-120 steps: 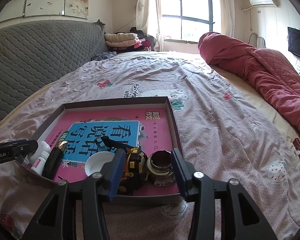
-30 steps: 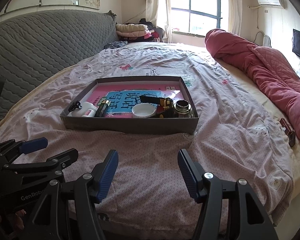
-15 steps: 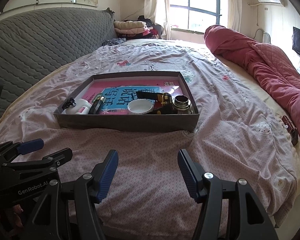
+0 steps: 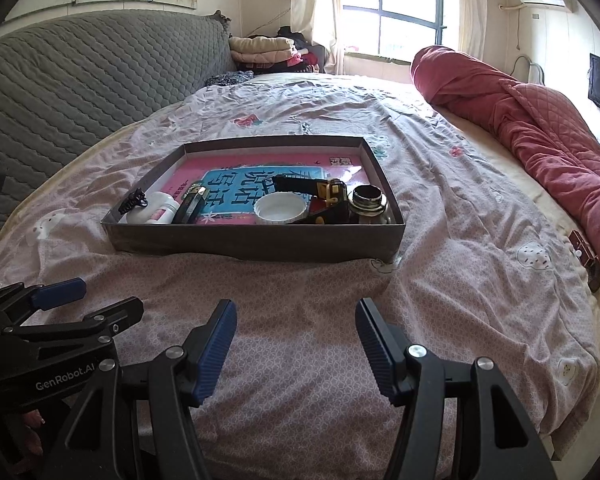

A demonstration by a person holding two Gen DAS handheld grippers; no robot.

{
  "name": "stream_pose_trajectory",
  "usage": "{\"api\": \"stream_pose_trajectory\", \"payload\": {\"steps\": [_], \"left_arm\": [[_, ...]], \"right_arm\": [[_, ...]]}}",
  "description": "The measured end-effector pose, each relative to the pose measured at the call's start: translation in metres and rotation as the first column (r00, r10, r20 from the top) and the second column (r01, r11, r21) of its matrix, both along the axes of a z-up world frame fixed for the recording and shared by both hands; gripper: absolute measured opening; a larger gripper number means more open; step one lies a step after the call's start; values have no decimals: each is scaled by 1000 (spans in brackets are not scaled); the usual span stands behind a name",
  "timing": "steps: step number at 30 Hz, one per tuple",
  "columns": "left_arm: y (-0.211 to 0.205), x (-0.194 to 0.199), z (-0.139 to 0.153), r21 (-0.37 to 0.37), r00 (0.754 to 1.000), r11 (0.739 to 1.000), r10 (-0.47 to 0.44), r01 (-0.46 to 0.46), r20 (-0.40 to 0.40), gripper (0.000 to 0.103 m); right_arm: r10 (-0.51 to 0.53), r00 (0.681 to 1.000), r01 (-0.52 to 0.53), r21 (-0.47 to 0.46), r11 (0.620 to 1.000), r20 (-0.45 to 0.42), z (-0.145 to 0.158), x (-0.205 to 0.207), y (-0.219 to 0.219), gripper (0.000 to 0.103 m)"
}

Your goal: Organize rigid objects

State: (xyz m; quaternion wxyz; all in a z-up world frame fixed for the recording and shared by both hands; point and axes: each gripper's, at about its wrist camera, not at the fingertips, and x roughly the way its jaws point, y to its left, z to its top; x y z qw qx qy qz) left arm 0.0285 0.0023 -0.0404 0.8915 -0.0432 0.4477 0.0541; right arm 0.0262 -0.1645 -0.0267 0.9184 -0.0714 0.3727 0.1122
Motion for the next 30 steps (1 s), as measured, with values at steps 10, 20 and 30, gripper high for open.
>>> {"api": "stream_pose_trajectory", "payload": {"steps": [10,20,30], "left_arm": [[1,-2,4,6,1000,1000,1,-1,6,75],[0,-3,4,9,1000,1000,1,-2,8,75],[2,-2,1,9,1000,1000,6,-6,-1,75]], "right_arm": [[-5,1000,5,-6,1000,8,2,-1,-1,61],[-2,1000,2,-8,1000,14,3,-2,1,61],[-3,1000,3,-10,1000,14,3,-3,3,61]]}}
